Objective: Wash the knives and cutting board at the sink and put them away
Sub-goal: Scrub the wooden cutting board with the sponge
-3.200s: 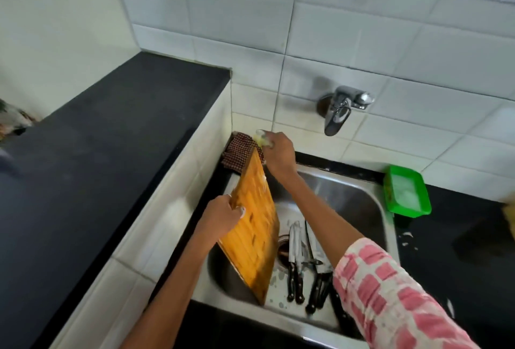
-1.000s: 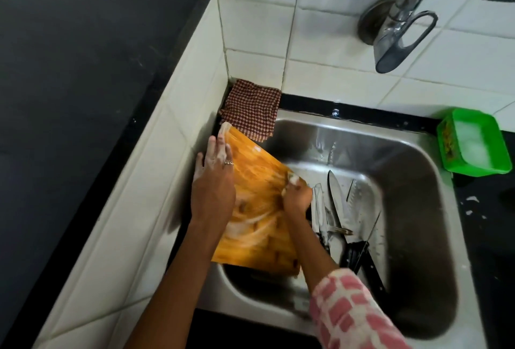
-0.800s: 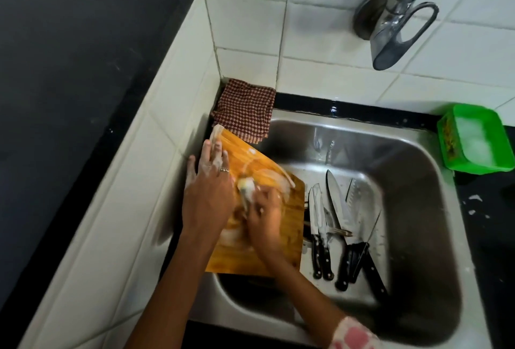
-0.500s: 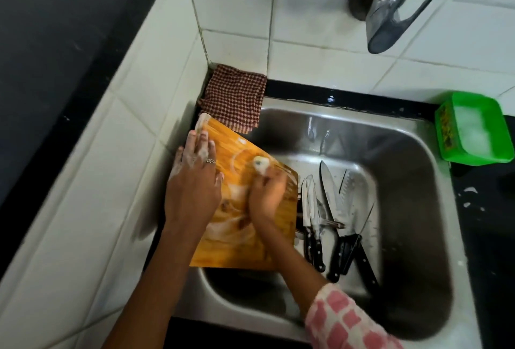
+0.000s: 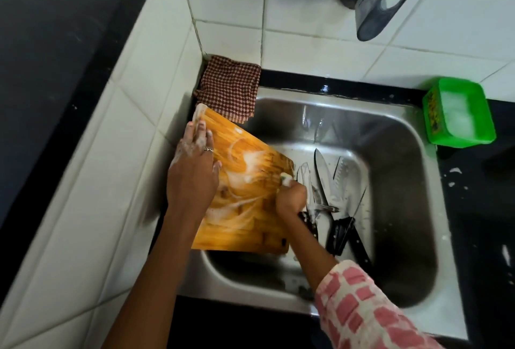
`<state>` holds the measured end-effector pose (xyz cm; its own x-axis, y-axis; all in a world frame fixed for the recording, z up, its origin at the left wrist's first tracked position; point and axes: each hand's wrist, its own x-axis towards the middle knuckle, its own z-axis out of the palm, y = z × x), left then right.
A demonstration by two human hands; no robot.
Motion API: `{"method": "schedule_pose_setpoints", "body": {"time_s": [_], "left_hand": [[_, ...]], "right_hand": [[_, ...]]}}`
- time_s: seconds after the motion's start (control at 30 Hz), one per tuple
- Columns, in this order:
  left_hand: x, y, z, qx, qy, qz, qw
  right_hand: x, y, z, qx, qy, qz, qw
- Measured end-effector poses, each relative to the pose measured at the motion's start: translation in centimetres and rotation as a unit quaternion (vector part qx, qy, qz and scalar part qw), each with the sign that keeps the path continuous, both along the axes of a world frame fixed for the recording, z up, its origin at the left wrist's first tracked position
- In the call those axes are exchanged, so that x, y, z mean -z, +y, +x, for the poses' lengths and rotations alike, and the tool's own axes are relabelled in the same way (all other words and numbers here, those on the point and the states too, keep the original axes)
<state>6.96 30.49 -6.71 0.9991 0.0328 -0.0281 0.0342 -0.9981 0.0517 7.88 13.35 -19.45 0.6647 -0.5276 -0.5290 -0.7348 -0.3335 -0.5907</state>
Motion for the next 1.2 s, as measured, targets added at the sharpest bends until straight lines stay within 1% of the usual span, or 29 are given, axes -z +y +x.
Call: {"method": "schedule_pose_setpoints", "body": {"time_s": [0.07,0.13,0.17,0.2,0.23,0.27,0.3,0.33,0.37,0.4,0.43,0.47,0.53,0.57,0.6,0.63,0.67,0.73,0.77,0.8,0.83,0.9,0.97,1.0,1.03,1.07,1.13,1.17,1.2], "left_hand": [[-0.2,-0.1,0.1,0.000,0.003,-0.012,1.000],[-0.5,0.0,-0.2,0.004,-0.009,-0.033,0.999],[-0.4,0.1,-0.2,0.006,-0.007,-0.042,0.999],[-0.4,0.2,-0.2,0.007,-0.002,-0.056,0.998],[-0.3,0.3,-0.2,0.008,0.004,-0.073,0.997],[-0.3,0.3,-0.2,0.009,0.006,-0.088,0.996],[-0.2,0.3,-0.2,0.009,0.006,-0.099,0.995],[0.0,0.2,-0.2,0.008,0.005,-0.106,0.994],[0.0,0.1,-0.1,0.007,0.008,-0.110,0.994],[0.1,0.1,0.0,0.004,0.011,-0.111,0.994],[0.1,0.1,0.1,0.002,0.015,-0.110,0.994],[0.1,0.1,0.2,0.001,0.016,-0.107,0.994],[0.0,0.2,0.3,0.006,0.019,-0.102,0.995],[-0.1,0.2,0.3,0.006,0.020,-0.103,0.995],[-0.1,0.2,0.2,0.008,0.021,-0.103,0.994],[-0.3,0.1,0.2,0.009,0.022,-0.103,0.994],[-0.3,0.0,0.2,0.010,0.023,-0.098,0.995],[-0.4,0.0,0.2,0.008,0.022,-0.085,0.996],[-0.4,-0.2,0.1,0.005,0.022,-0.071,0.997],[-0.4,-0.3,0.1,0.002,0.023,-0.051,0.998],[-0.3,-0.5,0.2,0.001,0.024,-0.027,0.999],[-0.3,-0.9,0.1,-0.002,0.028,0.015,0.999],[-0.5,-1.3,-0.1,0.002,0.036,0.036,0.999],[-0.4,-1.4,-0.3,0.008,0.036,0.040,0.999],[-0.5,-1.4,-0.3,0.016,0.033,0.043,0.998],[-0.4,-1.2,-0.3,0.022,0.029,0.049,0.998],[-0.3,-1.0,-0.4,0.035,0.024,0.061,0.997],[-0.3,-1.1,-0.5,0.043,0.021,0.065,0.997],[-0.3,-1.1,-0.6,0.054,0.019,0.068,0.996]], "right_hand": [[-4.1,3.9,-2.6,-0.074,-0.051,0.027,0.996],[-8.2,7.4,-7.0,-0.160,-0.128,0.083,0.975],[-9.6,7.8,-9.0,-0.195,-0.160,0.103,0.962],[-9.6,7.3,-10.1,-0.224,-0.171,0.095,0.955],[-9.0,5.9,-10.0,-0.234,-0.152,0.075,0.957],[-7.8,4.3,-9.2,-0.222,-0.106,0.050,0.968],[-6.7,2.8,-7.9,-0.182,-0.051,0.026,0.982],[-6.0,1.5,-6.8,-0.118,-0.014,0.014,0.993],[-5.8,1.1,-6.1,-0.070,0.007,0.005,0.998],[-6.3,1.8,-5.7,-0.058,0.004,0.001,0.998],[-7.5,3.5,-5.8,-0.082,-0.020,0.003,0.996],[-8.8,5.6,-6.4,-0.123,-0.062,0.028,0.990],[-11.7,9.5,-9.8,-0.230,-0.163,0.082,0.956],[-12.5,10.2,-11.5,-0.274,-0.193,0.092,0.938],[-12.7,9.9,-12.5,-0.291,-0.201,0.098,0.930],[-12.1,8.6,-12.2,-0.281,-0.181,0.095,0.938],[-11.1,7.0,-11.4,-0.261,-0.139,0.081,0.952],[-8.7,3.6,-8.9,-0.181,-0.046,0.031,0.982],[-8.1,2.7,-7.7,-0.144,-0.015,0.015,0.989],[-7.9,2.9,-7.0,-0.134,-0.020,0.009,0.991],[-8.4,4.0,-6.8,-0.149,-0.043,0.008,0.988],[-9.9,6.3,-8.5,-0.215,-0.083,0.047,0.972],[-10.2,6.3,-10.8,-0.255,-0.081,0.082,0.960],[-9.4,5.1,-11.1,-0.263,-0.063,0.070,0.960],[-8.2,3.4,-10.5,-0.255,-0.036,0.047,0.965],[-6.9,1.5,-9.4,-0.226,0.001,0.024,0.974],[-5.2,-1.7,-6.3,-0.123,0.068,0.012,0.990],[-4.7,-2.4,-5.1,-0.091,0.079,0.017,0.993],[-4.6,-2.1,-4.3,-0.083,0.070,0.018,0.994]]}}
